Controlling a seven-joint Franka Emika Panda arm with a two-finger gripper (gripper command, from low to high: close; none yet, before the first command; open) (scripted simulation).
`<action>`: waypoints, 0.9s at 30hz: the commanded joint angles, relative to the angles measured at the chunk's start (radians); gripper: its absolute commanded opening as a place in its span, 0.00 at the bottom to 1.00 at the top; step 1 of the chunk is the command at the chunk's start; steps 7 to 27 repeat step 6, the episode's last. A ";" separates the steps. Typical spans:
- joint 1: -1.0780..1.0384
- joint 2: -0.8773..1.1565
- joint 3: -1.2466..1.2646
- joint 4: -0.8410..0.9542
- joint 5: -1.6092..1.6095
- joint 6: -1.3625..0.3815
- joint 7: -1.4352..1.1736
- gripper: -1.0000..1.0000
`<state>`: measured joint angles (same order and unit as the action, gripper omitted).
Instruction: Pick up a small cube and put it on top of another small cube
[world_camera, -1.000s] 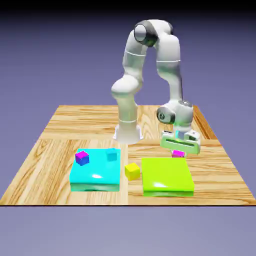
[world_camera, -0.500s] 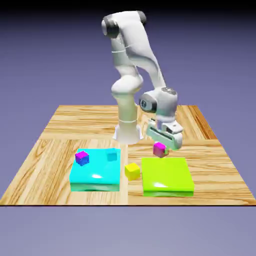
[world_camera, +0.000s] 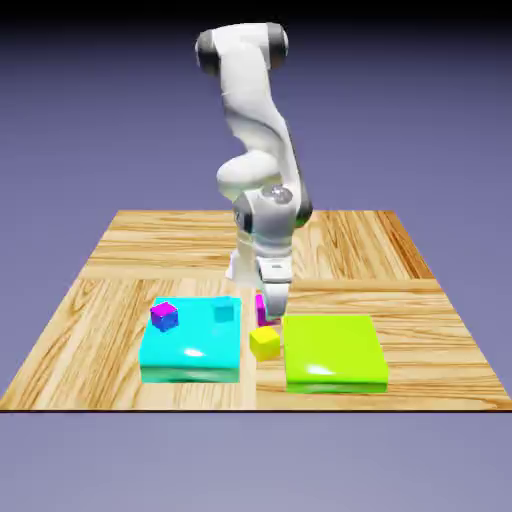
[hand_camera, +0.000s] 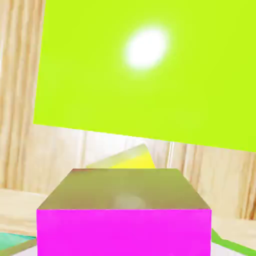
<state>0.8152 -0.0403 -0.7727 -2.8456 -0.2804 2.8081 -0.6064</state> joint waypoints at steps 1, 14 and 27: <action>-0.022 0.035 0.024 -0.003 0.044 0.033 -0.030 0.00; -0.036 0.064 0.045 -0.005 0.080 0.059 -0.055 1.00; -0.036 0.064 0.045 -0.005 0.080 0.059 -0.055 1.00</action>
